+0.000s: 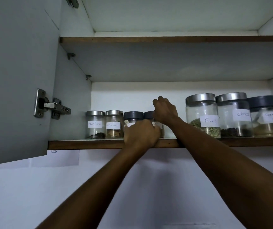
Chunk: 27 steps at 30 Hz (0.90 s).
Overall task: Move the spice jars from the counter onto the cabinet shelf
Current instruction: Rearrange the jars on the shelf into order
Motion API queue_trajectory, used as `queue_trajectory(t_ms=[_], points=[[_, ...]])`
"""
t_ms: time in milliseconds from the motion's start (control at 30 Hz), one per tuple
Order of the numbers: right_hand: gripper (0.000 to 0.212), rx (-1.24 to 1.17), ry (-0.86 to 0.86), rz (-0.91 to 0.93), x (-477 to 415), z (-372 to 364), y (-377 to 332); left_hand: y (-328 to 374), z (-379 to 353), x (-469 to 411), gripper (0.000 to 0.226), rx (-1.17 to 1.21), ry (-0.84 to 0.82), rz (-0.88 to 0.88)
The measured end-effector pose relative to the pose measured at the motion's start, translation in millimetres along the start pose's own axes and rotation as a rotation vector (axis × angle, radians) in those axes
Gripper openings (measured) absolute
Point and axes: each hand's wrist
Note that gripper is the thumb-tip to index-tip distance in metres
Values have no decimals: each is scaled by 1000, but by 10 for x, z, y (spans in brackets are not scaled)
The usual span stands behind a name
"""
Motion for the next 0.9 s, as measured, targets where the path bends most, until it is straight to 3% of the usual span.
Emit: queue_trajectory(t_ms=[67,267,600,733,900], points=[[24,37,18,25,27,39,-10,21,-29,40,38,-68,91,-25],[22,-49,127,74,133,314,-167,-21,-27,-44,45,-70,-92,21],[20,48,368,310,483,1007,93,47,74,21,40,-120,-92,12],[16,78,476,284,575,1268,470,76,96,-24,44,-225,-102,-14],[16,126,468,195,660,1414,991,304,218,-76,50,-308,14,-167]])
Point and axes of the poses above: each hand's wrist, its own x-axis away from the middle knuckle, its own z-axis out of the back of the hand, y = z × x, and after that the axes turned 8 degrees about -z, right-handed
